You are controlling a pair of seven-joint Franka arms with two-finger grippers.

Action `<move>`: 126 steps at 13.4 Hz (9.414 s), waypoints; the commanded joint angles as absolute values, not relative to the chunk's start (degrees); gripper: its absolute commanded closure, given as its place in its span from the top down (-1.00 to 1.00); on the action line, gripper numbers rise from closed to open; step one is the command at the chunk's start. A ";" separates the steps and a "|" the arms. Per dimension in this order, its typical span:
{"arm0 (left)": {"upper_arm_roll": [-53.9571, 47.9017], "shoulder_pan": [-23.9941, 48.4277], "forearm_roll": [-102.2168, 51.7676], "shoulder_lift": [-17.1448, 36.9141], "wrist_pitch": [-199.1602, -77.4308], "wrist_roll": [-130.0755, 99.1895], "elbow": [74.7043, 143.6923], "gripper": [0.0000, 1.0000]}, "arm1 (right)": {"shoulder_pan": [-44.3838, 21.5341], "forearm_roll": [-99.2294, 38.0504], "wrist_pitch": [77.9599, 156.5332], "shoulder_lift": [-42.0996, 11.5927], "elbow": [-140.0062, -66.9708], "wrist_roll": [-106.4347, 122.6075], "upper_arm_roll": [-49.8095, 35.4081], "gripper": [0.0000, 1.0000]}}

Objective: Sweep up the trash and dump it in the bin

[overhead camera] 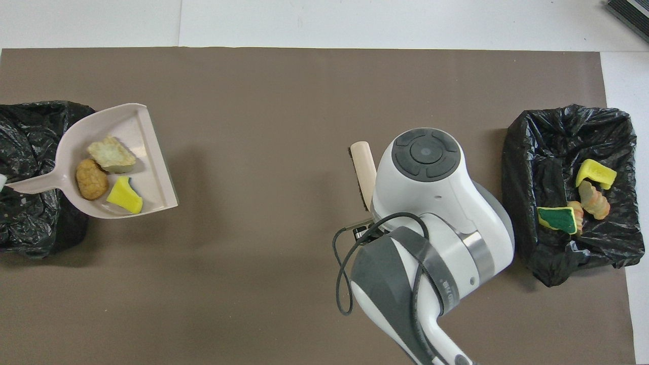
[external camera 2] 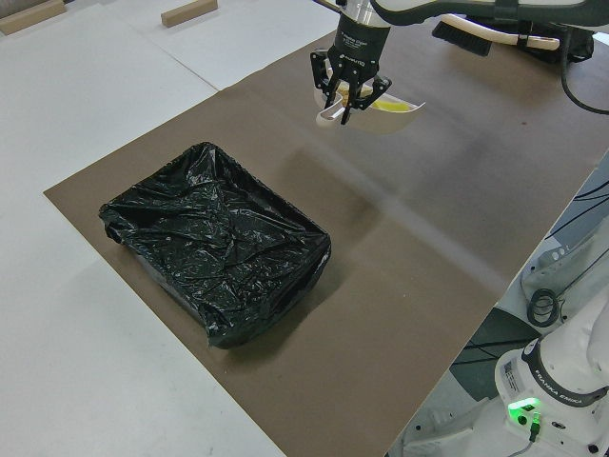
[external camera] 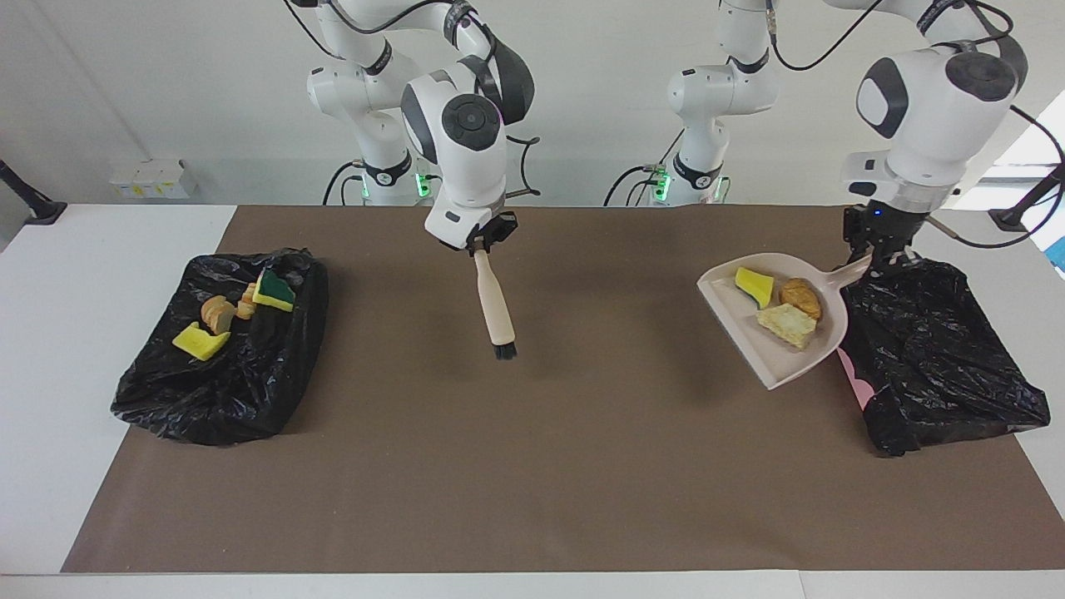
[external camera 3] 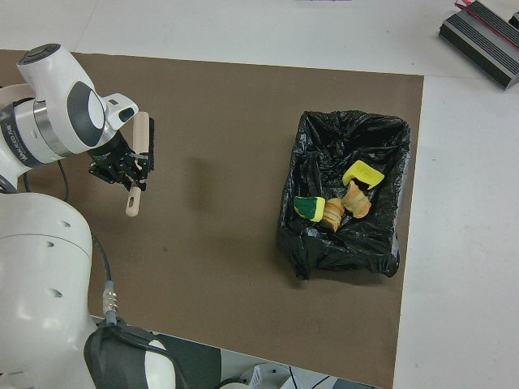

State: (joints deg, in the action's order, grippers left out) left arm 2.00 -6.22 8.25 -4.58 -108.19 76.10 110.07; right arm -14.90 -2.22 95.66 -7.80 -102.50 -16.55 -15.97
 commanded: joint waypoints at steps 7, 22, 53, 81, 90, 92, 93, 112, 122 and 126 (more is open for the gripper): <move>1.76 -23.20 14.99 -3.61 -115.57 88.07 107.50 -1.00 | -28.90 -8.52 102.57 -8.43 -108.02 -36.28 -16.35 -1.00; 1.50 -22.59 57.47 -2.63 -124.28 77.43 106.52 -1.00 | -36.92 -8.53 115.14 -16.17 -109.61 -49.04 -16.17 1.00; 0.26 26.26 5.72 13.86 -122.78 -14.38 106.55 -1.00 | 4.74 2.64 89.84 0.27 -90.81 -4.92 -10.29 1.00; 1.06 24.81 0.70 7.86 -108.12 -17.52 101.85 1.00 | 4.48 -1.50 86.92 1.58 -87.98 -4.83 -4.04 1.00; 1.67 8.54 0.62 -6.07 -93.02 4.63 95.66 1.00 | 4.48 -1.58 86.92 1.58 -87.98 -4.83 -4.04 1.00; 1.67 6.51 0.79 -5.80 -88.61 7.46 91.07 1.00 | 4.40 -1.58 86.92 1.58 -87.98 -4.83 -4.04 1.00; 1.93 5.98 0.79 -5.80 -87.29 7.47 89.75 1.00 | 4.48 -1.58 86.92 1.58 -87.98 -4.83 -4.04 1.00; 1.49 4.39 0.44 -8.17 -83.32 6.59 91.05 1.00 | 4.48 -1.50 86.92 1.58 -87.98 -4.83 -4.04 1.00; 1.50 4.39 0.53 -2.37 -79.89 6.77 82.88 1.00 | 4.48 -1.58 86.92 1.58 -87.98 -4.83 -4.04 1.00; 1.41 4.39 0.62 -2.46 -79.81 6.68 82.88 1.00 | 4.40 -1.58 86.92 1.58 -87.98 -4.83 -4.04 1.00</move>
State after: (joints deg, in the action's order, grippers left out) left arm 1.99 5.15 0.84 -3.26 -81.57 6.74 84.89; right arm 3.64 -0.71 87.74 0.93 -87.78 -5.87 -3.77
